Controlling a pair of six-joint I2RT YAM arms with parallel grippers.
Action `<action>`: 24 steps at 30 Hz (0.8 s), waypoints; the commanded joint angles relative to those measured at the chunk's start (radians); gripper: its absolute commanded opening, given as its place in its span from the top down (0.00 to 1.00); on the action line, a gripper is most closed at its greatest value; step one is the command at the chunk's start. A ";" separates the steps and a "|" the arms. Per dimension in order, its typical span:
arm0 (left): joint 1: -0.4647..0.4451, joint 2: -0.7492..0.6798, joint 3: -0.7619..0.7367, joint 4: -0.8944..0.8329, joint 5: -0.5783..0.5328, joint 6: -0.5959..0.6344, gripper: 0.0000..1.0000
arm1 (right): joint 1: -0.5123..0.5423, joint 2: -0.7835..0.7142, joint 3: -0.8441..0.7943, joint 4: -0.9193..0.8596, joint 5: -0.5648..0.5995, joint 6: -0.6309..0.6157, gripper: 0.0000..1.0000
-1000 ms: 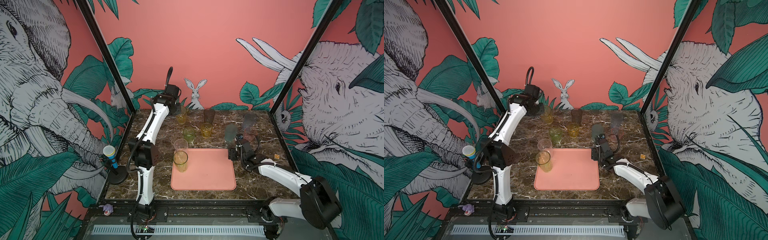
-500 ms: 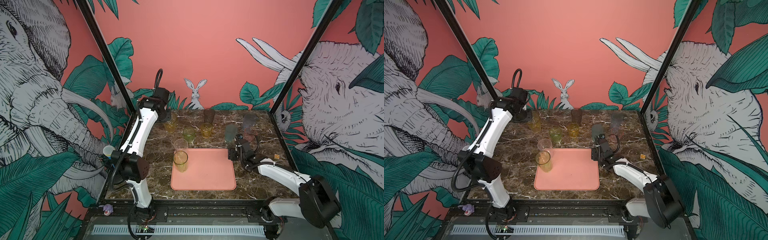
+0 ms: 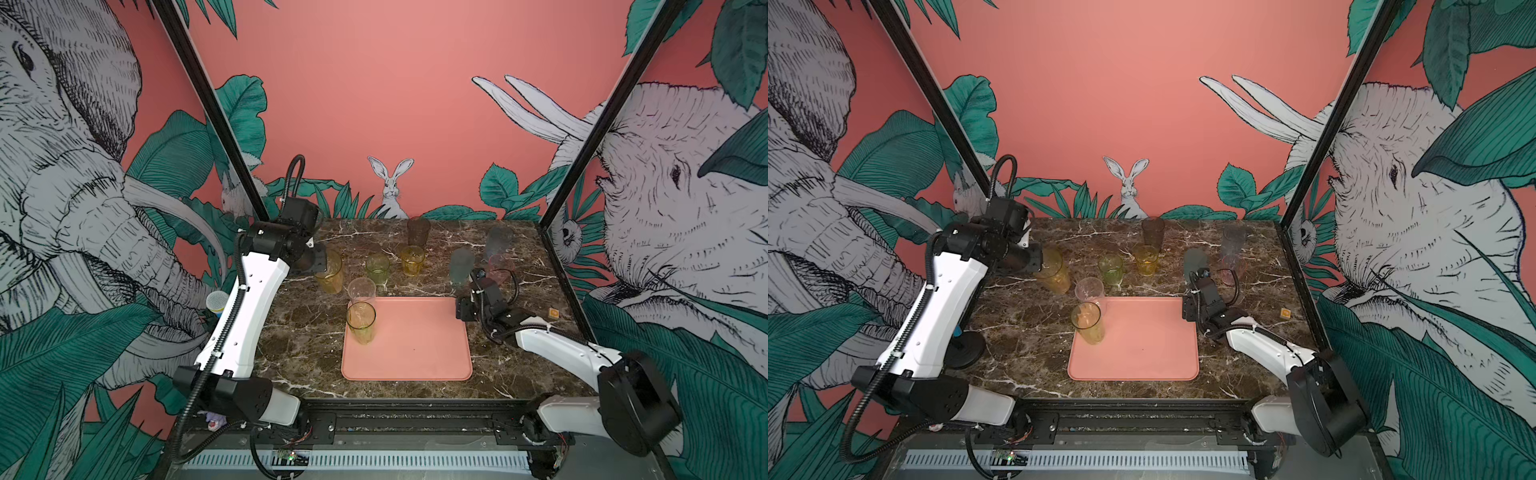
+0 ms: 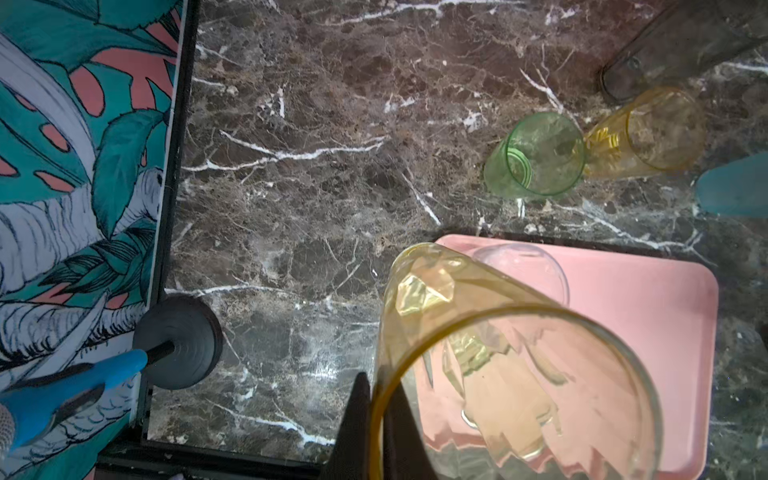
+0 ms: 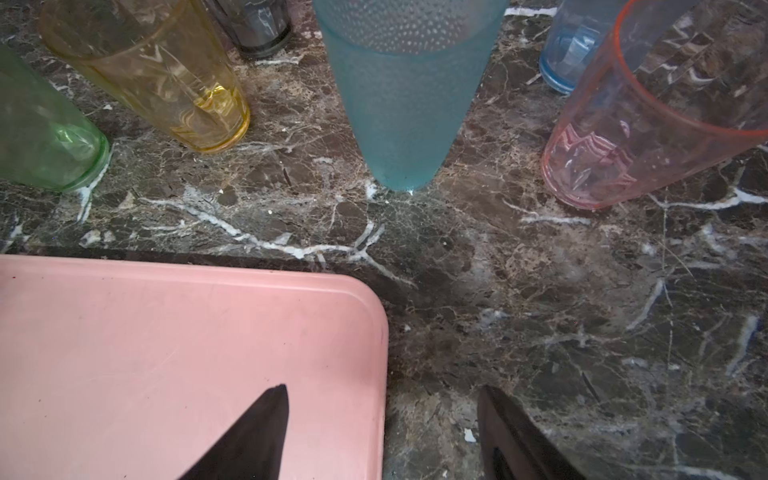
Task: Place the glasses into the tray
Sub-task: 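Carry the yellow glass with the left gripper to the tray edge nearest the robot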
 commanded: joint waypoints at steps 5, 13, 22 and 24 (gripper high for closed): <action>-0.004 -0.135 -0.101 -0.124 0.027 -0.026 1.00 | -0.004 0.009 0.019 0.030 -0.002 0.010 0.26; -0.019 -0.263 -0.271 -0.153 0.044 -0.043 1.00 | -0.006 0.014 0.019 0.031 0.004 0.010 0.26; -0.193 -0.356 -0.450 -0.107 0.002 -0.099 1.00 | -0.006 0.014 0.019 0.033 0.002 0.010 0.26; -0.202 -0.378 -0.494 -0.080 0.022 -0.098 1.00 | -0.004 0.012 0.019 0.035 0.001 0.010 0.26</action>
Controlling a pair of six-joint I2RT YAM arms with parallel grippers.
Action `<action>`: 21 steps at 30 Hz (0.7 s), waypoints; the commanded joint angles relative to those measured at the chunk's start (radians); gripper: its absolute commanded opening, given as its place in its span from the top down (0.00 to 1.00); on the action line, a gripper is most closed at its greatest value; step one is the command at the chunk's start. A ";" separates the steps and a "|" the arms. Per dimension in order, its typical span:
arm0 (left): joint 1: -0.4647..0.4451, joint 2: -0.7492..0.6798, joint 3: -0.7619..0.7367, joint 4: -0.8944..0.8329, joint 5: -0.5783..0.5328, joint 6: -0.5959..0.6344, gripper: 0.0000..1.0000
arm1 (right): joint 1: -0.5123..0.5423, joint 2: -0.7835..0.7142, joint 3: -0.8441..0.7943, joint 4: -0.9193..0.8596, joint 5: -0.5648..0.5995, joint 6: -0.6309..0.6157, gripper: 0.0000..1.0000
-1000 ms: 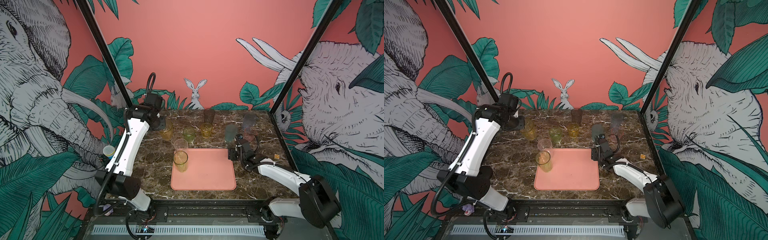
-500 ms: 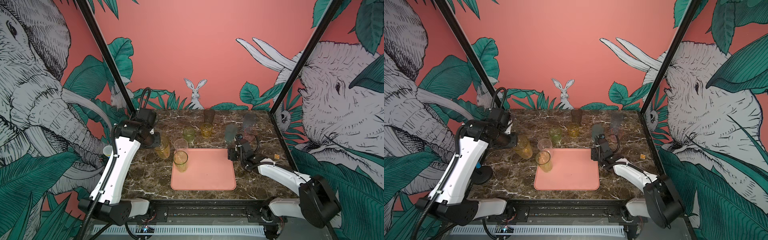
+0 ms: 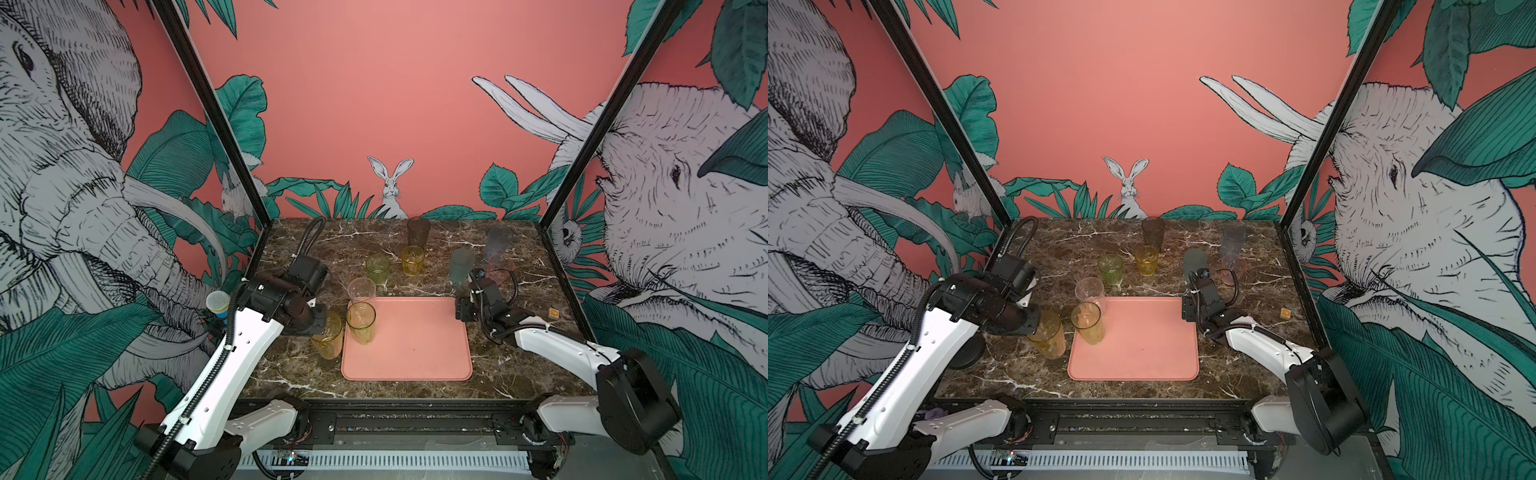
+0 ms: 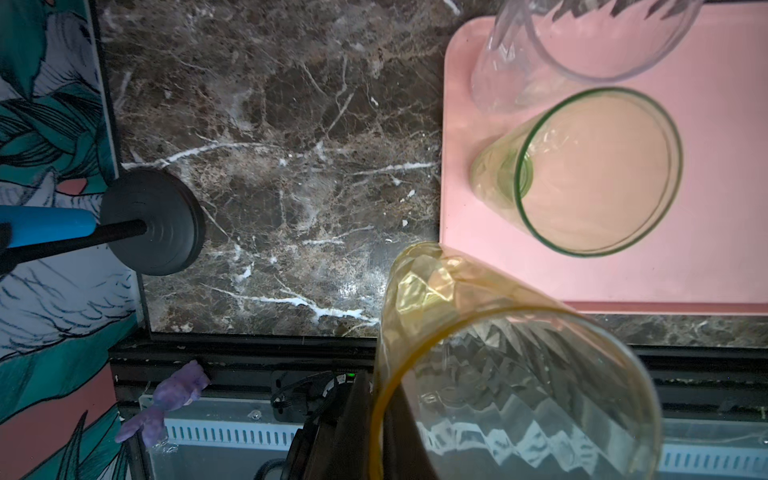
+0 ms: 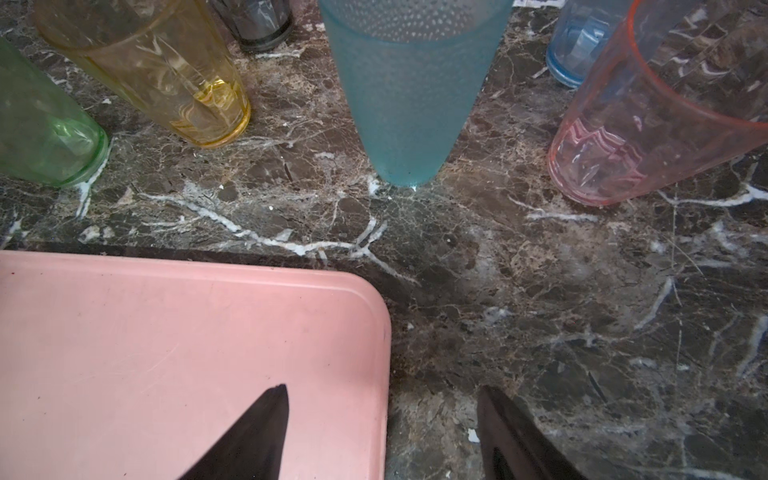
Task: Place the glasses into the tray
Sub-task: 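Carry the yellow glass with the left gripper to the tray edge nearest the robot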
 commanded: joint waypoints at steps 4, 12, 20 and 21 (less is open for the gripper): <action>-0.034 -0.088 -0.109 0.091 0.061 -0.025 1.00 | -0.006 0.004 0.019 0.028 0.001 0.011 0.26; -0.080 -0.137 -0.213 0.189 0.088 -0.058 1.00 | -0.005 0.004 0.019 0.028 0.000 0.011 0.26; -0.170 -0.117 -0.256 0.238 0.047 -0.109 1.00 | -0.005 0.005 0.019 0.028 -0.001 0.011 0.26; -0.185 -0.113 -0.259 0.243 0.037 -0.115 1.00 | -0.005 0.008 0.019 0.028 -0.002 0.011 0.26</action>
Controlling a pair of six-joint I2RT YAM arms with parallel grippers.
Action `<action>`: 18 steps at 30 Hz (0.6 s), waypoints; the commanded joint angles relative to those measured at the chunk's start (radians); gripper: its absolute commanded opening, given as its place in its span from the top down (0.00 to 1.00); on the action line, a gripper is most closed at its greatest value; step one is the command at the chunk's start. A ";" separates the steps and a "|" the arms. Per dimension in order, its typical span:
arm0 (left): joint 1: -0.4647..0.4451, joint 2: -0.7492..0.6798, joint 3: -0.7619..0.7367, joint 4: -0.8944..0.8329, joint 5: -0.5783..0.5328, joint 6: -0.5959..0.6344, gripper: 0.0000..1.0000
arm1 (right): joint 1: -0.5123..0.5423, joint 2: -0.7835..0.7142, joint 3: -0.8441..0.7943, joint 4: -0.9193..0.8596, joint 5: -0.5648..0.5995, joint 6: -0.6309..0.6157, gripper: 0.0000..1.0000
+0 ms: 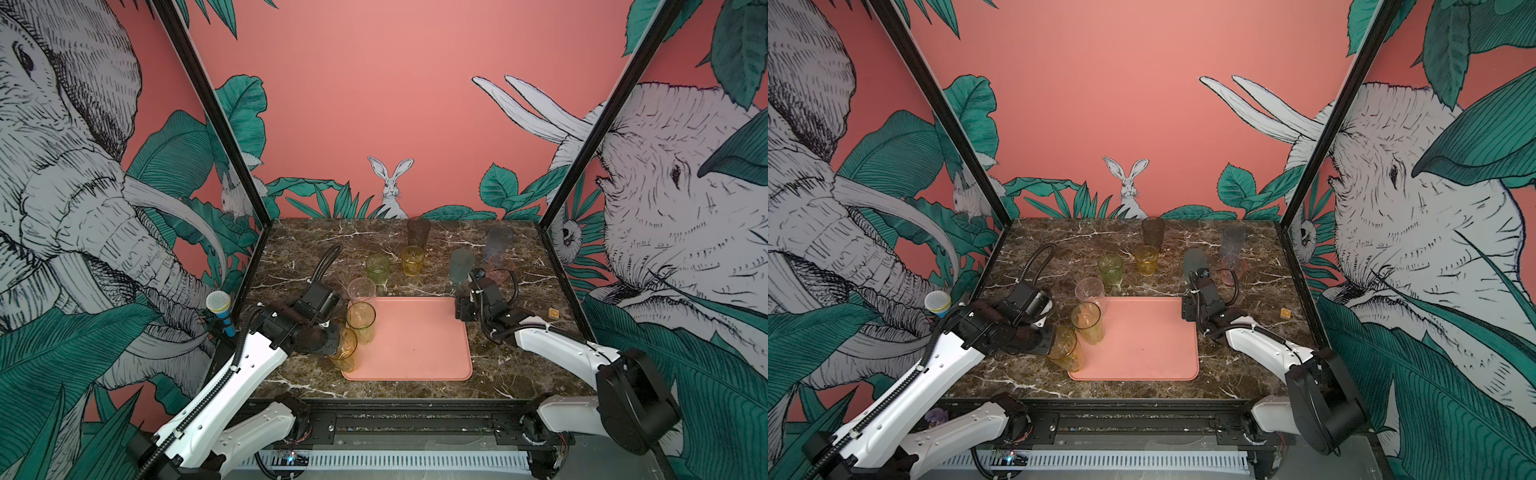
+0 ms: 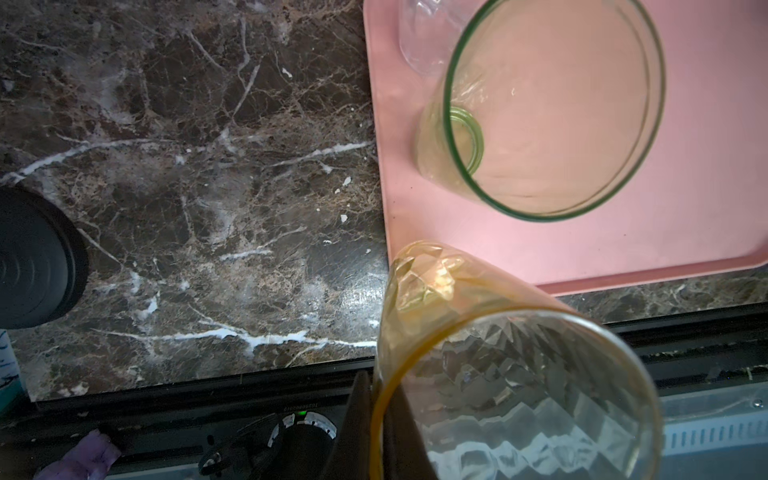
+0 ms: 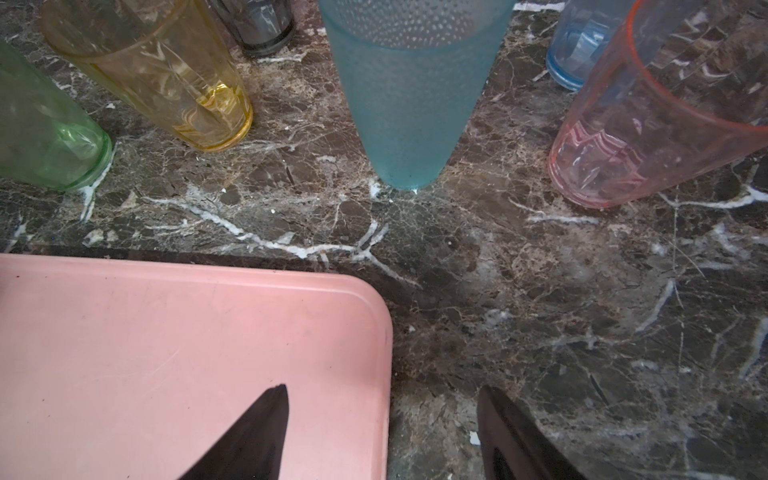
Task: Place the glasses into the tray
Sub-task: 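Carry the yellow glass with the left gripper to the tray edge nearest the robot, then lower the yellow glass onto the tray beside the green cup and release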
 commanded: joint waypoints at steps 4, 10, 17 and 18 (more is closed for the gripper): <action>-0.059 0.010 -0.022 0.041 -0.046 -0.060 1.00 | -0.006 0.011 0.022 0.021 -0.001 0.008 0.26; -0.124 0.023 -0.037 0.061 -0.066 -0.092 1.00 | -0.003 0.012 0.022 0.022 -0.001 0.008 0.26; -0.178 0.054 -0.053 0.098 -0.085 -0.123 1.00 | -0.005 0.008 0.023 0.017 0.000 0.008 0.26; -0.186 0.060 -0.053 0.100 -0.087 -0.125 1.00 | -0.005 0.009 0.022 0.019 0.002 0.008 0.26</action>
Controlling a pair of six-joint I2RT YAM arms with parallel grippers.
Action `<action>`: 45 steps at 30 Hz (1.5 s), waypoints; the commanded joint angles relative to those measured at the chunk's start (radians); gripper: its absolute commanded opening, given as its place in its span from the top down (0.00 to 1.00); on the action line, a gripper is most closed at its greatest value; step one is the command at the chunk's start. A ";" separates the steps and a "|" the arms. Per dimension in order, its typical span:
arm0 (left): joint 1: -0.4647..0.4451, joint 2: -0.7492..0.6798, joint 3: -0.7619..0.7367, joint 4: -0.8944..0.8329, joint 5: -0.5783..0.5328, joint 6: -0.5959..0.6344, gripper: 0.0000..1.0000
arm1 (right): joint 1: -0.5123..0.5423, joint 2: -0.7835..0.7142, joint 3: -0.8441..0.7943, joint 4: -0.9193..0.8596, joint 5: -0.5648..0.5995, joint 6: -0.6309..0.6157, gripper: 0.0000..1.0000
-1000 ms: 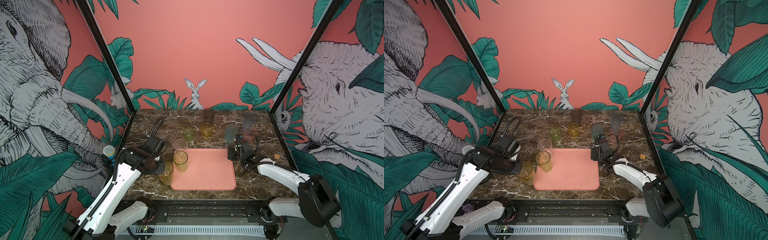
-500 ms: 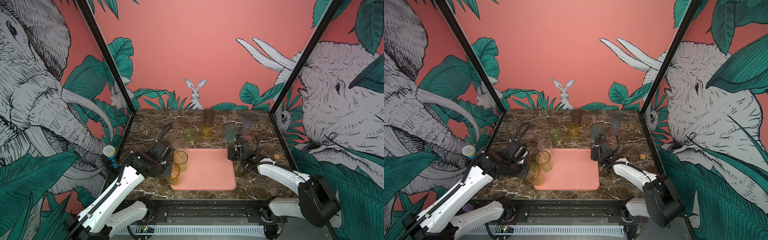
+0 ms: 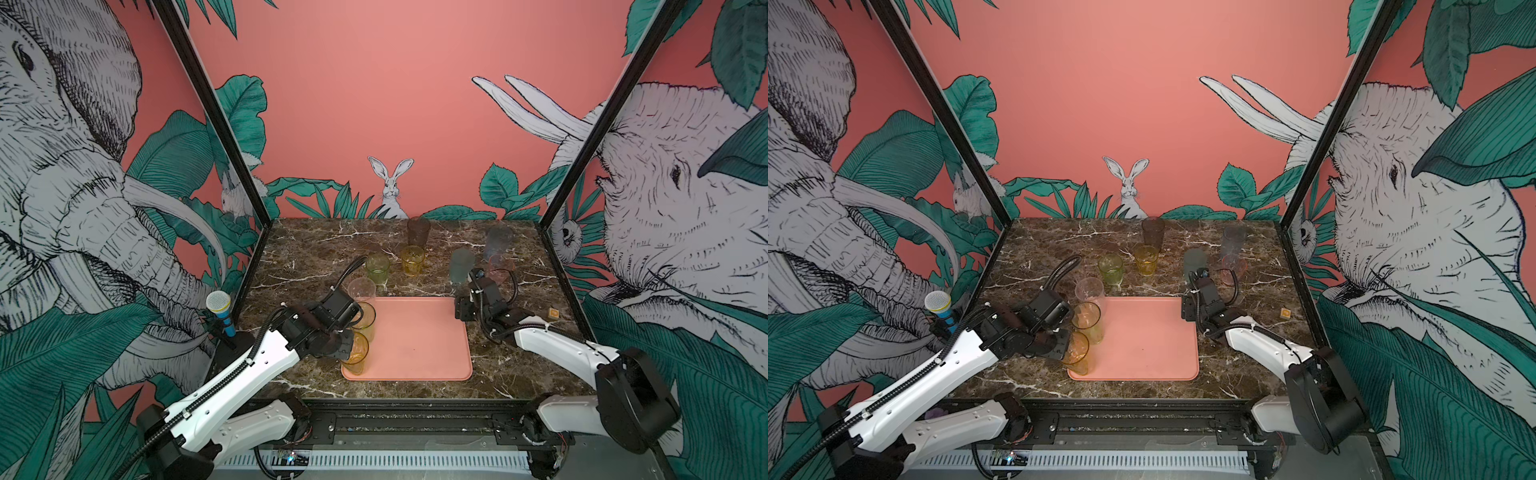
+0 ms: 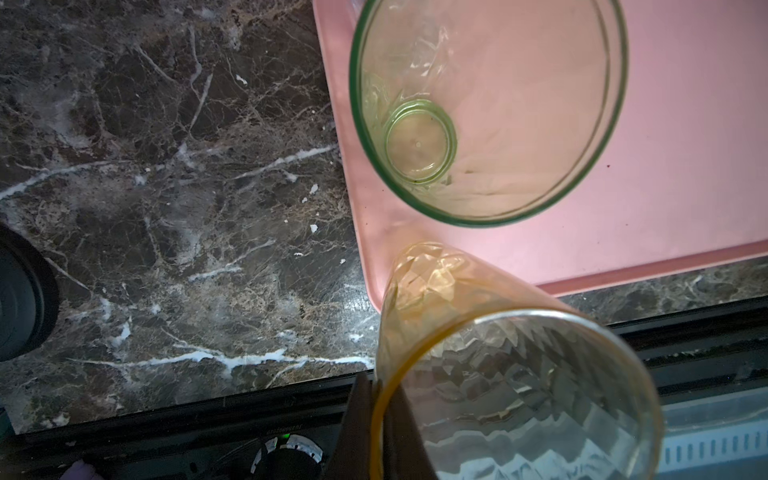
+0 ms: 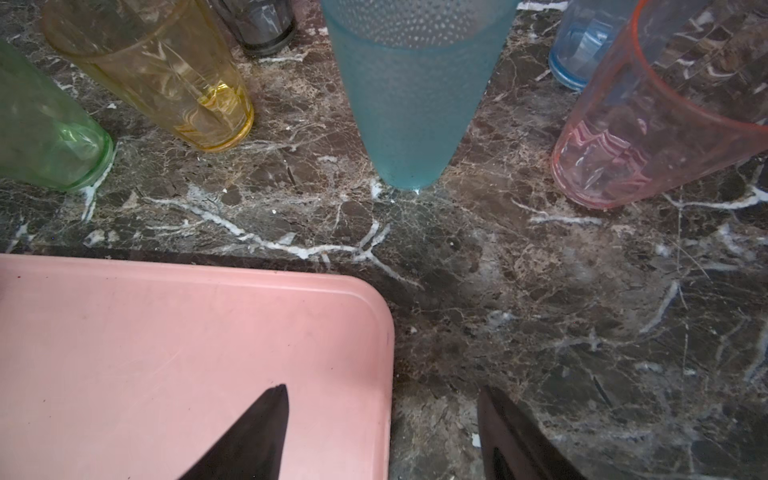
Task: Place the glasses into the tray
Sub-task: 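Lower the yellow glass onto the tray beside the green cup and release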
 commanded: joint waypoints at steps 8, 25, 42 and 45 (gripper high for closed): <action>-0.048 0.033 -0.019 0.061 -0.034 -0.053 1.00 | -0.004 0.001 0.022 0.011 0.005 0.008 0.26; -0.064 0.093 -0.029 0.034 -0.081 -0.088 0.97 | -0.005 0.001 0.026 0.005 0.004 0.009 0.26; -0.065 0.080 0.027 0.011 -0.096 -0.078 0.67 | -0.005 -0.001 0.026 0.001 0.006 0.007 0.26; -0.064 0.069 0.067 -0.009 -0.112 -0.063 0.65 | -0.005 -0.001 0.025 0.004 0.006 0.007 0.26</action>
